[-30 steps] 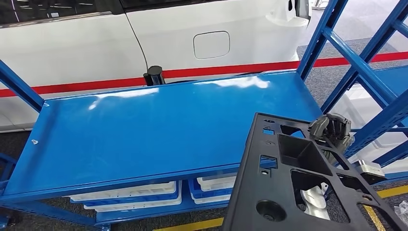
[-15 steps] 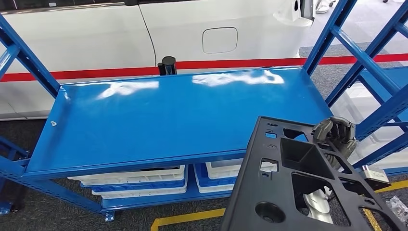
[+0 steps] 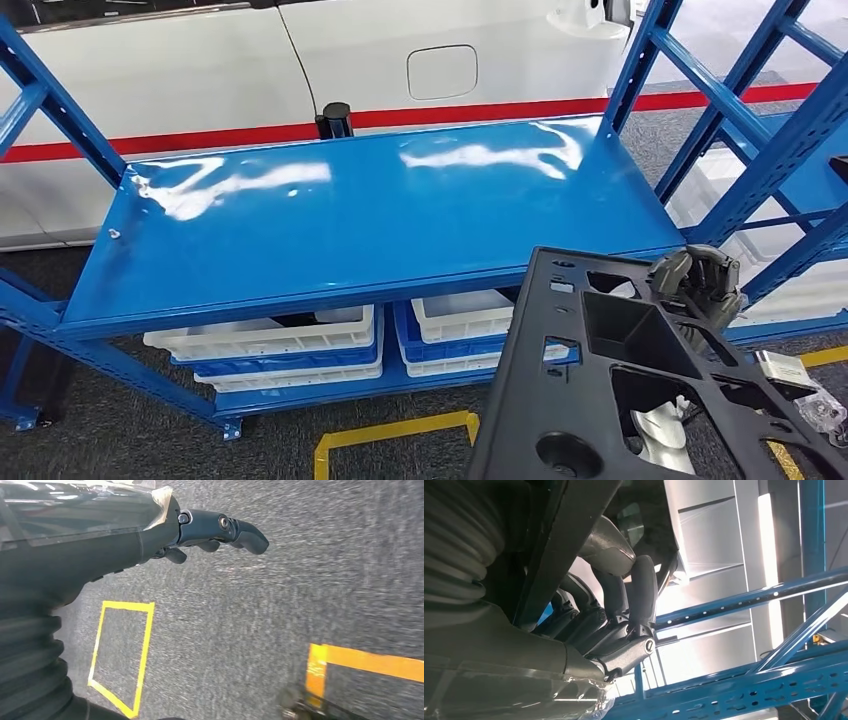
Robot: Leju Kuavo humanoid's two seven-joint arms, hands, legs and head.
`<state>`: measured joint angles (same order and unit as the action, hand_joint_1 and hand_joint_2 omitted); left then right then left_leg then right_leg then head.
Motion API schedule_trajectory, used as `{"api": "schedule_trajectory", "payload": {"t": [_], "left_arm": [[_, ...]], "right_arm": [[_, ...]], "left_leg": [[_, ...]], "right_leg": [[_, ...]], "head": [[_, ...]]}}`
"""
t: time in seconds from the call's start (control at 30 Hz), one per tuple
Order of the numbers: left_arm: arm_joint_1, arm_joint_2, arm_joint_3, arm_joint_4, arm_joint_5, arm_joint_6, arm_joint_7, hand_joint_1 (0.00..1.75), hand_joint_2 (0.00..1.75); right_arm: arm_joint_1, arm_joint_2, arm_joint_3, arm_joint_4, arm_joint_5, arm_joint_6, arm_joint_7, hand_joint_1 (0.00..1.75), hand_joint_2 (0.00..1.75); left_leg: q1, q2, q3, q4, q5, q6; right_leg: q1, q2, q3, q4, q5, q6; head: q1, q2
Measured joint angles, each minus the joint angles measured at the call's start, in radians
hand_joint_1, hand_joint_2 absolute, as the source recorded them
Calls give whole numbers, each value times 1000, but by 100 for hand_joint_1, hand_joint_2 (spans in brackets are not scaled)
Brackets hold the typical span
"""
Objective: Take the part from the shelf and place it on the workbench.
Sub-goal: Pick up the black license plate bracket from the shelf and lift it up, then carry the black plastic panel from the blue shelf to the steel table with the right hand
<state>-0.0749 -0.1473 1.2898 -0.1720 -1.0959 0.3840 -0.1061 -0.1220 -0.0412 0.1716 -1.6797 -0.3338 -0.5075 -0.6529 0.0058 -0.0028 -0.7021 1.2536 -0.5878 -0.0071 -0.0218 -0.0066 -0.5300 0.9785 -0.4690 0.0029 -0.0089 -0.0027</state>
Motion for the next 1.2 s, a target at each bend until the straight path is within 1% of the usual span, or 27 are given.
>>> {"api": "schedule_trajectory", "payload": {"t": [0.03, 0.07, 0.13, 0.17, 0.23, 0.3, 0.33, 0.4, 0.47, 0.5, 0.53, 0.57, 0.6, 0.63, 0.7, 0.73, 0.8, 0.83, 0.87, 0.93, 0.97, 1.0, 1.03, 1.07, 1.1, 1.13, 1.2], "left_arm": [[0, 0, 0, 0, -1, 0, 2, 0, 175], [0, 0, 0, 0, -2, 0, 3, 0, 175], [-1, 1, 0, 0, -2, 0, 3, 0, 175], [-2, 1, 0, 0, 0, -1, -3, 0, 175], [-4, 1, 0, 0, 8, -6, -24, 0, 175], [-3, 2, 1, 0, 17, -15, -42, 0, 175], [-3, 1, 1, 0, 20, -17, -47, 0, 175], [-2, 2, 2, 0, 21, -19, -51, 0, 175], [-2, 2, 2, 0, 23, -19, -53, 0, 175], [-1, 2, 2, 0, 24, -20, -53, 0, 175], [-1, 2, 2, 1, 24, -20, -54, 0, 175], [-1, 2, 2, 1, 24, -20, -54, 0, 175], [-1, 1, 2, 1, 24, -20, -54, 0, 175], [-1, 1, 2, 1, 24, -20, -54, 0, 175], [-1, 0, 2, 2, 25, -23, -56, 0, 175], [-1, 0, 2, 2, 26, -26, -58, 0, 175], [1, 0, 2, 2, 28, -34, -63, 0, 175], [3, 1, 3, 2, 29, -37, -66, 0, 175], [4, 1, 3, 3, 29, -39, -68, 0, 175], [6, 2, 4, 3, 31, -40, -71, 0, 175], [6, 2, 4, 3, 32, -41, -73, 0, 175], [6, 2, 5, 3, 32, -42, -74, 0, 175], [6, 2, 5, 3, 32, -42, -74, 0, 175], [6, 2, 5, 3, 32, -42, -74, 0, 175], [6, 3, 5, 3, 32, -42, -75, 0, 175], [5, 3, 5, 3, 32, -42, -75, 0, 175], [4, 4, 5, 3, 32, -43, -76, 0, 175]], "right_arm": [[0, 0, 0, 0, 0, 1, 0, 175, 175], [-1, 1, 1, 0, 0, 3, 0, 175, 175], [-3, 1, 1, 0, 1, 5, 1, 175, 175], [-6, 1, 1, 0, 2, 6, 1, 175, 175], [-8, 2, 2, 1, 7, 10, 0, 175, 175], [-7, 1, 3, 1, 13, 15, -1, 175, 175], [-5, 1, 4, 1, 15, 16, -2, 175, 175], [-1, 0, 4, 1, 16, 18, -2, 175, 175], [2, -2, 4, 1, 16, 18, -2, 175, 175], [5, -2, 4, 1, 17, 18, -2, 175, 175], [6, -3, 4, 1, 17, 18, -2, 175, 175], [8, -3, 4, 1, 17, 18, -2, 175, 175], [9, -3, 4, 1, 17, 18, -2, 175, 175], [9, -3, 4, 1, 17, 18, -2, 175, 175], [8, -3, 4, 0, 19, 18, -3, 175, 175], [9, -3, 5, 0, 21, 18, -3, 175, 175], [14, -3, 5, -2, 26, 18, -4, 175, 175], [16, -2, 5, -2, 29, 18, -4, 175, 175], [19, -2, 5, -3, 31, 18, -4, 175, 175], [27, 1, 5, -8, 35, 17, -4, 175, 175], [31, 2, 4, -10, 37, 16, -4, 175, 175], [34, 3, 4, -12, 39, 16, -4, 175, 175], [37, 3, 4, -13, 40, 15, -4, 175, 175], [39, 3, 4, -14, 41, 15, -4, 175, 175], [41, 3, 4, -14, 41, 15, -4, 175, 175], [43, 3, 4, -15, 41, 15, -4, 175, 175], [44, 4, 4, -20, 42, 14, -4, 175, 175]], "left_leg": [[3, 0, 5, 24, 2, -4], [7, 0, 28, 12, 22, -6], [14, 0, 121, -108, 67, -8], [14, -1, 169, -178, 75, -6], [8, -5, 215, -256, 71, 2], [2, -5, 206, -263, 79, 21], [1, -2, 198, -266, 88, 34], [2, 3, 173, -272, 111, 58], [-2, 6, 146, -271, 135, 68], [-3, 7, 131, -270, 147, 68], [-5, 7, 117, -269, 159, 68], [-6, 7, 102, -268, 171, 67], [-6, 7, 88, -268, 182, 65], [-6, 7, 77, -267, 192, 62], [-10, 5, 60, -266, 213, 53], [-11, 5, 56, -266, 223, 48], [-13, 5, 53, -271, 243, 38], [-11, 3, 48, -268, 240, 33], [-9, 2, 40, -254, 218, 27], [-4, 0, 12, -168, 123, 15], [-1, 0, -4, -101, 70, 9], [1, 0, -16, -36, 36, 4], [4, 0, -17, 9, 25, 0], [7, 0, -3, 22, 36, -3], [10, 0, 30, -3, 60, -5], [13, 0, 78, -61, 84, -7], [13, -2, 171, -196, 92, -6]], "right_leg": [[0, 0, -13, 2, 9, 3], [-1, -1, -25, 5, 16, 7], [-4, -1, -43, 12, 28, 17], [-3, -1, -50, 16, 33, 24], [-1, -2, -59, 21, 45, 41], [-2, -4, -65, 20, 58, 57], [-3, -3, -72, 26, 53, 61], [-3, -1, -104, 88, -3, 52], [-2, 1, -147, 217, -89, 39], [-2, 2, -158, 277, -115, 41], [-2, 2, -155, 312, -121, 48], [-1, 2, -136, 312, -110, 57], [-1, 2, -98, 275, -88, 66], [0, 2, -44, 205, -69, 69], [8, 3, 66, 45, -65, 60], [12, 4, 94, -5, -72, 53], [13, 4, 94, -27, -72, 40], [9, 3, 85, -27, -64, 33], [4, 2, 76, -27, -54, 22], [-2, -1, 58, -27, -31, 7], [-2, -2, 46, -25, -20, 3], [-1, -2, 34, -23, -10, 4], [-1, -2, 20, -20, 0, 6], [-2, -2, 5, -15, 8, 10], [-3, -2, -9, -9, 14, 14], [-5, -2, -21, -2, 19, 18], [-5, -2, -42, 9, 29, 32]], "head": [[0, 0], [0, 0], [-1, 0], [-1, 0], [-1, 0], [0, 0], [-1, 0], [2, 0], [4, 0], [4, 0], [4, 0], [4, 0], [5, 0], [5, 0], [3, 0], [1, 0], [-3, 0], [-3, 0], [-4, 0], [-9, 0], [-12, 0], [-14, 0], [-14, 0], [-14, 0], [-14, 0], [-14, 0], [-15, 0]]}}
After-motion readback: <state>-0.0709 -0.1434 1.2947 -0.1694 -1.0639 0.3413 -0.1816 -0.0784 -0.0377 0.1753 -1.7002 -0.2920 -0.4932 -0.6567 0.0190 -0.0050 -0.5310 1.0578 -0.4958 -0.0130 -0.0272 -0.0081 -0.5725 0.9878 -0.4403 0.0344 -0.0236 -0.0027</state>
